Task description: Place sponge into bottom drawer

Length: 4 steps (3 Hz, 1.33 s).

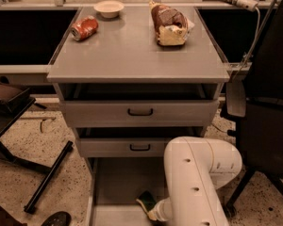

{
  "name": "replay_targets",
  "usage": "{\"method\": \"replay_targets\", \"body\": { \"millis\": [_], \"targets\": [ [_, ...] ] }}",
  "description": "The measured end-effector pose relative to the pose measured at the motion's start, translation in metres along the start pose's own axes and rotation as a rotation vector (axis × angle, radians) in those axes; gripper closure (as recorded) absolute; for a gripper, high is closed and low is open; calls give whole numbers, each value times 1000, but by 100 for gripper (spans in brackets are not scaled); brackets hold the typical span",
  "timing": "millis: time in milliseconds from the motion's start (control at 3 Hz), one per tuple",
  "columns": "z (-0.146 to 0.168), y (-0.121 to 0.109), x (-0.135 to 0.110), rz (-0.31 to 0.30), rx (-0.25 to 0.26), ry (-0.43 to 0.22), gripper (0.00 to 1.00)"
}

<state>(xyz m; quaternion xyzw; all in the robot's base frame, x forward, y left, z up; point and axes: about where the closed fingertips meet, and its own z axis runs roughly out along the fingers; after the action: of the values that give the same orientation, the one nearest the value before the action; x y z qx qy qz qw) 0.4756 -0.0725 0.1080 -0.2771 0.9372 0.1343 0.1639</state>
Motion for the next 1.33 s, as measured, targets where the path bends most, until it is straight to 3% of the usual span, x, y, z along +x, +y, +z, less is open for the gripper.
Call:
{"method": "replay_targets", "body": {
  "millis": [1000,1333],
  "targets": [
    [0,0,0,0,0,0,12],
    [0,0,0,0,0,0,0]
  ]
}}
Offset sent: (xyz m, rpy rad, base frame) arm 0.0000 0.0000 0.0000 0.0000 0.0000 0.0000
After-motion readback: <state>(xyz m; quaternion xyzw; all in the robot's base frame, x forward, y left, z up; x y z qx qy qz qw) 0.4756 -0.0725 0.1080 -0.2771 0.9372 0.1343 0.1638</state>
